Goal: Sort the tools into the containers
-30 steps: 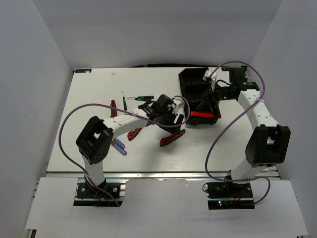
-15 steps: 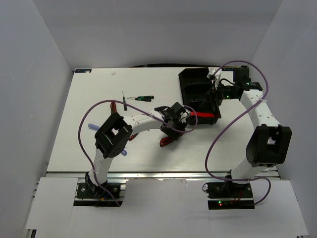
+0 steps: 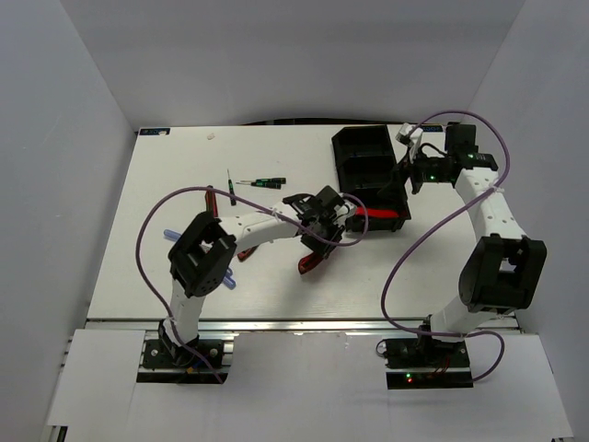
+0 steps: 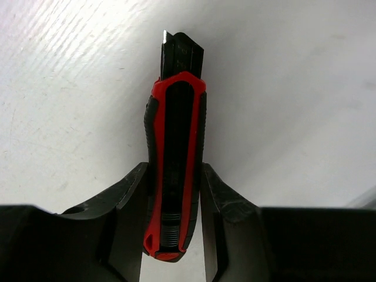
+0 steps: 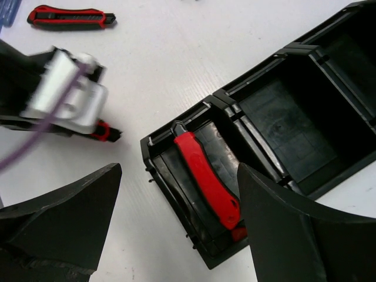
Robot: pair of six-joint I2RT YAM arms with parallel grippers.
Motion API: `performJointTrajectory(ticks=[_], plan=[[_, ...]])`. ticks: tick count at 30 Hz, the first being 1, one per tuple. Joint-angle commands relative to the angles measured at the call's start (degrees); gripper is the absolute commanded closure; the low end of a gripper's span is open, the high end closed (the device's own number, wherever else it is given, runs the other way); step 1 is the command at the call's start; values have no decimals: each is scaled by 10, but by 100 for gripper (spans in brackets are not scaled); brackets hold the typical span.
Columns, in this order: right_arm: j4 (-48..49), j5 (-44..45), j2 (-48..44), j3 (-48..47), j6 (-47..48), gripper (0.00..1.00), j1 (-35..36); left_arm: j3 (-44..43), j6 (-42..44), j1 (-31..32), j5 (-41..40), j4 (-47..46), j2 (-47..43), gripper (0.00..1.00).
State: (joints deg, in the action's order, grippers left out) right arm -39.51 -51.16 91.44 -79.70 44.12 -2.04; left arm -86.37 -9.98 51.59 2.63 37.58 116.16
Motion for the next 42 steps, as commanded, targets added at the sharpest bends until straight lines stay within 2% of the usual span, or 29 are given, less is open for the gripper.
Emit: performJointTrajectory(ticks=[1,5,8,15,18,22,25,29,32,33,36,40,42], plan=[[22,-14,-28,-1,-3,13,-10,-19,39,4,77,-18,-114,100],[40,-22,-34,-5,-17,13,-20,-70,65,-6,122,-28,-134,100],[58,-29,-40,-5,-30,13,-29,-124,86,-24,167,-78,-122,100],[90,-49,-59,-2,-59,13,-58,-226,96,-57,247,-248,11,100],[101,-62,-71,5,-67,13,-75,-258,88,-62,256,-308,55,100],[110,-70,-80,21,-71,13,-94,-256,72,-66,247,-405,80,100],[113,-74,-88,32,-71,13,-99,-266,53,-67,232,-424,103,99],[112,-74,-97,46,-69,13,-103,-277,25,-68,232,-427,129,94],[106,-73,-98,52,-61,13,-103,-279,9,-67,250,-422,137,70],[102,-72,-98,53,-58,13,-103,-278,8,-67,252,-420,137,52],[102,-69,-97,59,-52,13,-103,-265,4,-67,256,-415,131,31],[97,-68,-94,60,-42,13,-103,-263,2,-66,259,-413,127,21],[93,-65,-93,57,-39,13,-103,-263,2,-67,260,-413,126,20]])
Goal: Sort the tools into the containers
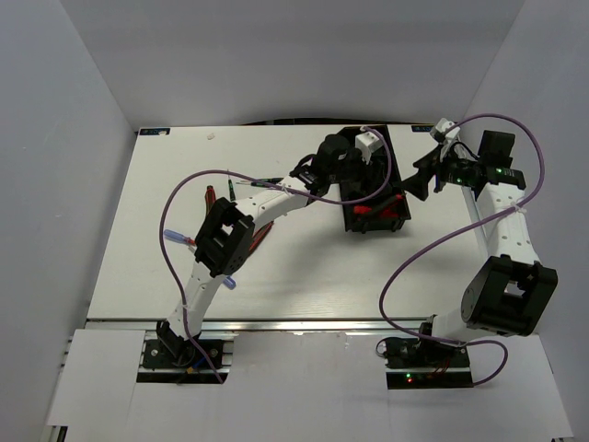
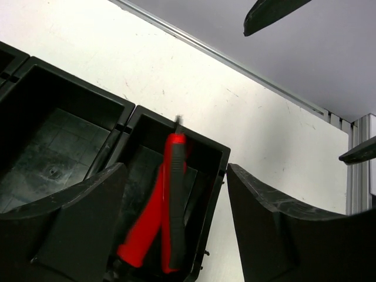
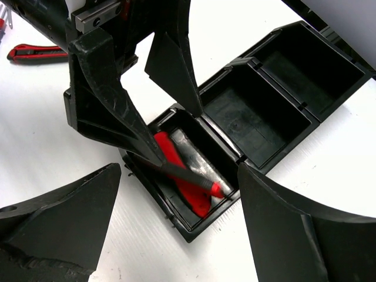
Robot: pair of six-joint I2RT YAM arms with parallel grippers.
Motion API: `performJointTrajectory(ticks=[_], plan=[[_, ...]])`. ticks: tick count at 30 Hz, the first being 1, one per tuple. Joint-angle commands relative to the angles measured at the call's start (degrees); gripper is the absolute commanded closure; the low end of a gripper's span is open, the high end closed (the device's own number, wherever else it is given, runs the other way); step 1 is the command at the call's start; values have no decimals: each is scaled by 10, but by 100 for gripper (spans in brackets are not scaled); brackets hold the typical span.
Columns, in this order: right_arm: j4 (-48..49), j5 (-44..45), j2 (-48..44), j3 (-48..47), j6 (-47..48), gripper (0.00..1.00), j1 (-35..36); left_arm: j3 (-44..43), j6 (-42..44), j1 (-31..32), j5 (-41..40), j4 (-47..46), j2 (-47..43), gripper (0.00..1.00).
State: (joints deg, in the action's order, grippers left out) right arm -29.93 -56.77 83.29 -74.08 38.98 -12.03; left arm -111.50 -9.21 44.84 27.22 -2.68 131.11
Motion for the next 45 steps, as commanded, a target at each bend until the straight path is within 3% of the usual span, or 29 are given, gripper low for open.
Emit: performJointTrajectory(ticks=[1,7,12,14,18,21,24,29,34,40,45], plan=[[-6,-10,-10,0,15,13,-4,-13,-6,1,15,-9,-23,19],[-30,-21,-9,-8,37,12,-2,-36,-2,-1,-5,13,-45,19],[-144,-40,2,-39,183,12,38,-4,-14,-21,-33,67,-110,19],[-197,-34,8,-53,230,12,72,39,-48,-44,-49,91,-175,18],[-246,-4,23,-61,346,11,160,231,-121,-101,-73,123,-320,18],[-254,28,38,-54,398,11,247,352,-163,-155,-97,158,-446,17],[-245,85,63,-54,453,11,340,418,-192,-198,-146,200,-564,15],[-160,173,163,-101,438,11,474,494,-220,-215,-226,246,-701,12],[-95,217,299,-228,395,11,558,517,-252,-215,-264,290,-796,12],[-84,229,452,-402,324,11,606,519,-282,-215,-304,344,-870,12],[-87,229,506,-425,311,11,628,507,-293,-215,-314,402,-909,9]])
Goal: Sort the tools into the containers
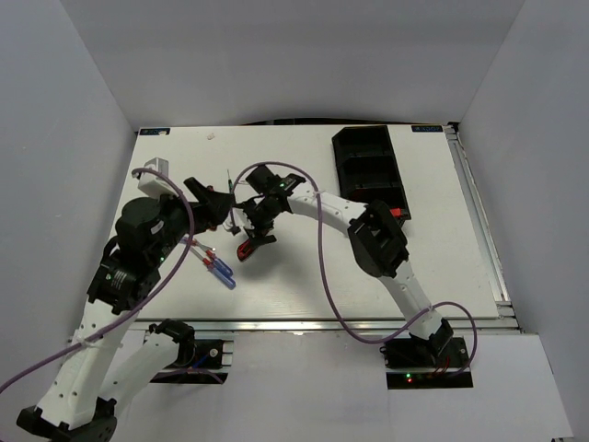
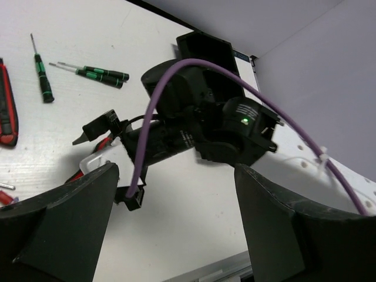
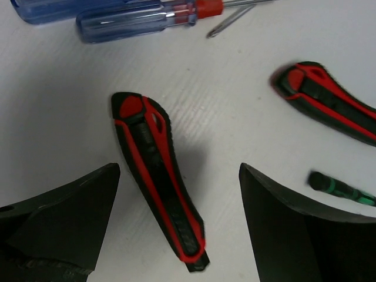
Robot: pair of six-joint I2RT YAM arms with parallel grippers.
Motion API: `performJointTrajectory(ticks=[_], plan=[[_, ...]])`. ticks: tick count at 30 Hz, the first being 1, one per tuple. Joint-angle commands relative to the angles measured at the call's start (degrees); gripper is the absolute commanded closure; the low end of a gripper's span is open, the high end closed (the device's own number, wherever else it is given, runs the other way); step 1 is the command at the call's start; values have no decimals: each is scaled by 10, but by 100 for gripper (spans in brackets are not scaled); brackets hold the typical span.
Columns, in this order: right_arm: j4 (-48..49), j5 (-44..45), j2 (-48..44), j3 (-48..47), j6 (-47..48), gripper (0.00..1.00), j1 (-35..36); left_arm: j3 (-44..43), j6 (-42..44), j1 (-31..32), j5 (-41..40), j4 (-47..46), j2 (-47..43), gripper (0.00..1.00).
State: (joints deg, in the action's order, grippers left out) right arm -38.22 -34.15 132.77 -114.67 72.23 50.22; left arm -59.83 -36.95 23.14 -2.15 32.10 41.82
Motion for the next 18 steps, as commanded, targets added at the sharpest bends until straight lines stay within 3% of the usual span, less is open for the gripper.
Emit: performJointTrajectory(ticks=[1,18], plan=[[-5,3,13,-14,-22,11,9,-12,-17,2,-23,60,-20,9],[-39,49,55,25,-53,19,16,-17,-7,2,-15,93,-34,8]])
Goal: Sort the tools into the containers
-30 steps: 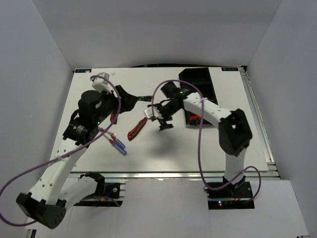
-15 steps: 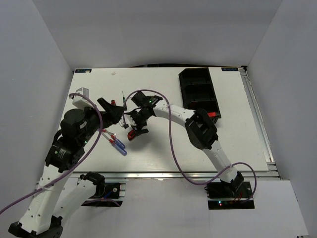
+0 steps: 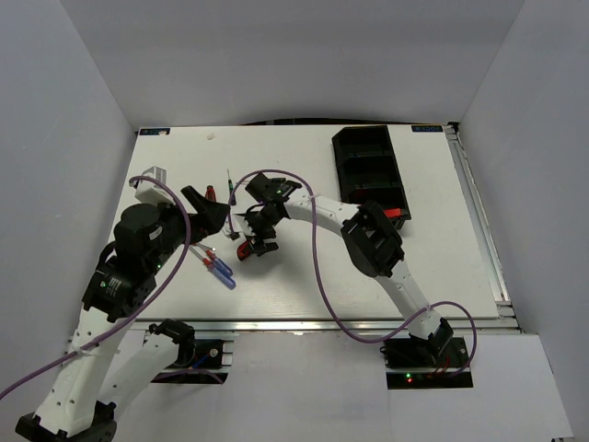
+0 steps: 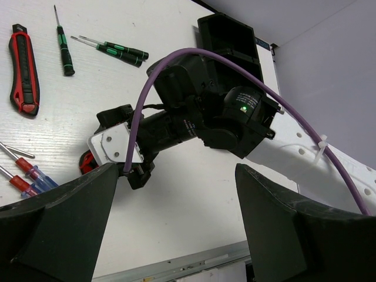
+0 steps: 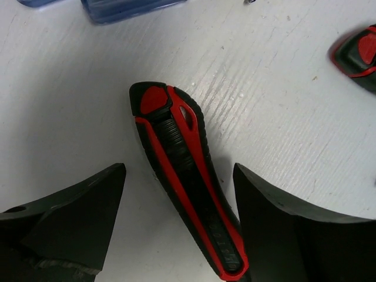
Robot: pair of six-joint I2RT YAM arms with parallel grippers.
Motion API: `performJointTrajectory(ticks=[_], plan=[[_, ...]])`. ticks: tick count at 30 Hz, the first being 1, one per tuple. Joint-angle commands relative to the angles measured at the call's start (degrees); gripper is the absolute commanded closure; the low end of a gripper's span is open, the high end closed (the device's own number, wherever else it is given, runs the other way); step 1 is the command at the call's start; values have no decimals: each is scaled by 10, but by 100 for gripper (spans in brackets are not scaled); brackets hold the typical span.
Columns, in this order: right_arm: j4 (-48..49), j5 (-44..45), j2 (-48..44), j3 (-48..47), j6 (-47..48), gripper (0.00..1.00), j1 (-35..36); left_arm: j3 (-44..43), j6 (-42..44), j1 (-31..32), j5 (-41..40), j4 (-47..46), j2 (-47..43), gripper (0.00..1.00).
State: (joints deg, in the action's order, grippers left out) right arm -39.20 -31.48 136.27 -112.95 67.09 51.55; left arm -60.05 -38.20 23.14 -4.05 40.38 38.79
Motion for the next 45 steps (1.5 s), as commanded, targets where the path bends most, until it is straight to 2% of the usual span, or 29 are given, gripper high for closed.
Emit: performJointTrajectory(ticks=[1,3,6,7,15,19,27,31,38,45], plan=[[-32,24,20,11,1,21,1,-15,3,2,5,12,-6,8],[-48,30,19,17,15,26,1,-12,3,2,4,12,-9,8],[-72,35,14,28,29,39,-1,-11,1,2,3,11,-12,8],[-76,36,7,33,31,47,-2,-10,-2,2,2,11,-11,8],[-98,43,-47,96,37,75,-15,4,-11,2,1,1,-6,8],[-106,41,-85,110,24,95,-22,15,-18,2,5,-20,-5,8],[-90,-16,-182,71,-40,98,-68,28,-22,2,6,-56,14,8],[-78,-16,-243,69,-62,98,-100,40,-23,2,7,-82,30,8],[-66,70,-340,124,-58,95,-199,53,-27,2,24,-128,74,8],[-65,135,-395,205,-35,91,-304,61,-35,2,40,-171,127,8]])
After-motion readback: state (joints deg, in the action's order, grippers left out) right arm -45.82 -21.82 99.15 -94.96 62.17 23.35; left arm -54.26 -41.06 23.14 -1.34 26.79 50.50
